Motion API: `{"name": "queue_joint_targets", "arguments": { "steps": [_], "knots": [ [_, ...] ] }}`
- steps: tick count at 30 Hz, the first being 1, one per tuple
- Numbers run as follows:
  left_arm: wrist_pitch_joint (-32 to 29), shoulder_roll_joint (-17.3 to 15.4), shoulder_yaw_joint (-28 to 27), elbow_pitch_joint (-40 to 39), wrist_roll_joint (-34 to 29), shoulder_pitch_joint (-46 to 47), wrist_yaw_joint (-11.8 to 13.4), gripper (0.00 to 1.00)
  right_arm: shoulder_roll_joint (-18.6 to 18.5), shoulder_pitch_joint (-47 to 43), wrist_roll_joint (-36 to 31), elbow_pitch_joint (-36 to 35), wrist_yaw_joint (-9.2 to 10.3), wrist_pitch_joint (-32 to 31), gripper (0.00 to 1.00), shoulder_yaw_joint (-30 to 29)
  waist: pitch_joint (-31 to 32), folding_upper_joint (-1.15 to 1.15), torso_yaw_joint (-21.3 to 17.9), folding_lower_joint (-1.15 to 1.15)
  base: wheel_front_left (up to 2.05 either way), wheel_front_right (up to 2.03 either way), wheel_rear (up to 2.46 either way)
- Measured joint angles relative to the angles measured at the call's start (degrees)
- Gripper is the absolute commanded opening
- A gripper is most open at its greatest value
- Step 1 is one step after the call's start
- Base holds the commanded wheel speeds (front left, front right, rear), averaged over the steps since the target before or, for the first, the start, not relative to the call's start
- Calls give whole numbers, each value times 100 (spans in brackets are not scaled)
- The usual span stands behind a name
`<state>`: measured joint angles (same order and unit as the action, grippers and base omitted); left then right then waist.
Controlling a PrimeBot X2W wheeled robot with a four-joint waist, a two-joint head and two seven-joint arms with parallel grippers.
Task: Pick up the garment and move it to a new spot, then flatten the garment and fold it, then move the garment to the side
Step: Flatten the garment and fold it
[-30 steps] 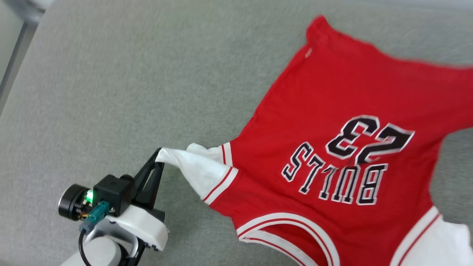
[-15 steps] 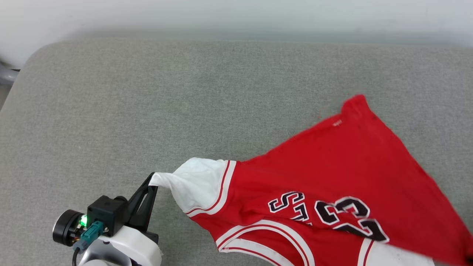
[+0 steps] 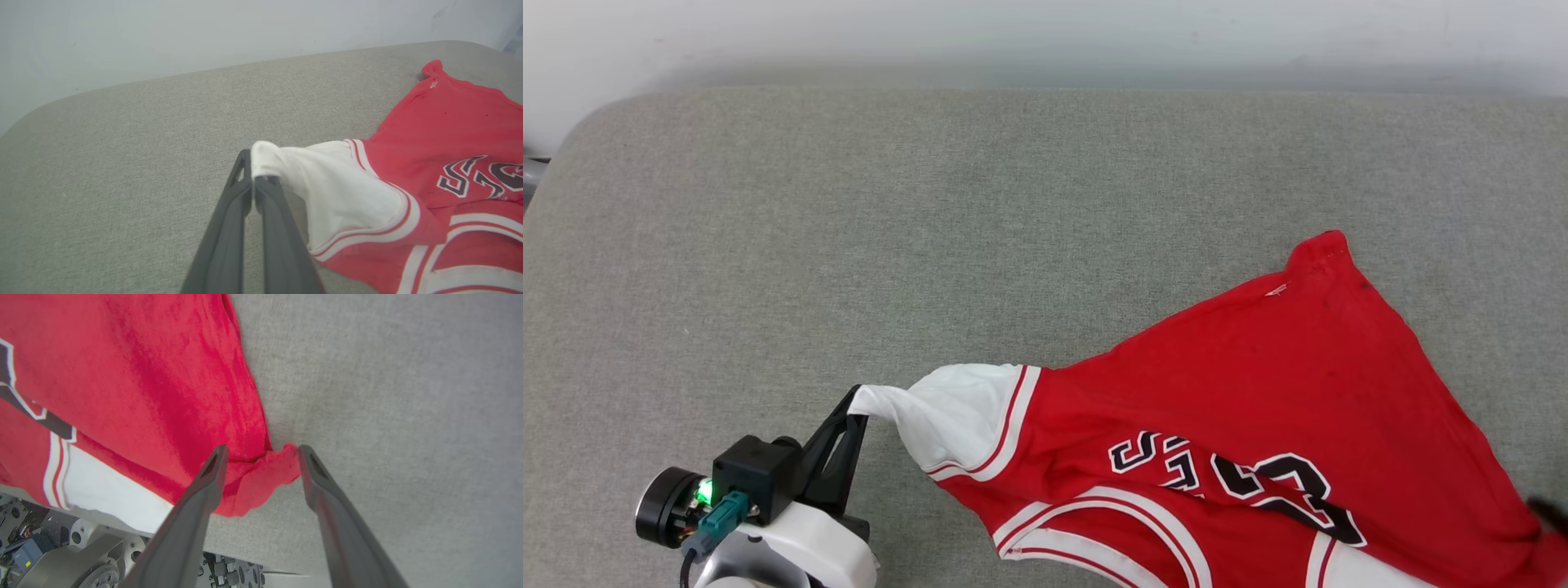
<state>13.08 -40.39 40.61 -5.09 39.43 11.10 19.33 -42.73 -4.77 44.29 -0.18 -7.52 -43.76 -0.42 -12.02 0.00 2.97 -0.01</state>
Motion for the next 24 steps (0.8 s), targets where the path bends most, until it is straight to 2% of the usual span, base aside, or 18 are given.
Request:
{"name": "queue_joint_targets", "arguments": {
  "steps": [5,10,15,21,24],
  "knots": [
    [0,14,22,-45,-45,27,2,0,-187,594,-4,-402,2,103,100,-471,-42,0,58,0,0,0,0],
    [-10,18,56,-137,-140,145,7,0,-459,1466,-111,-740,1,-186,100,-430,-204,0,163,0,0,0,0],
    [-14,122,100,-171,-186,313,-16,0,-495,2570,-372,-775,1,-665,100,135,-423,0,323,1,0,0,0],
    [23,286,140,-80,-242,515,-129,0,-73,3712,-832,-270,1,-1254,100,1045,-740,0,521,1,0,0,0],
    [43,368,167,-34,-289,665,-203,0,90,4113,-982,193,1,-1367,100,1300,-897,0,643,1,0,0,0]
  ]
}}
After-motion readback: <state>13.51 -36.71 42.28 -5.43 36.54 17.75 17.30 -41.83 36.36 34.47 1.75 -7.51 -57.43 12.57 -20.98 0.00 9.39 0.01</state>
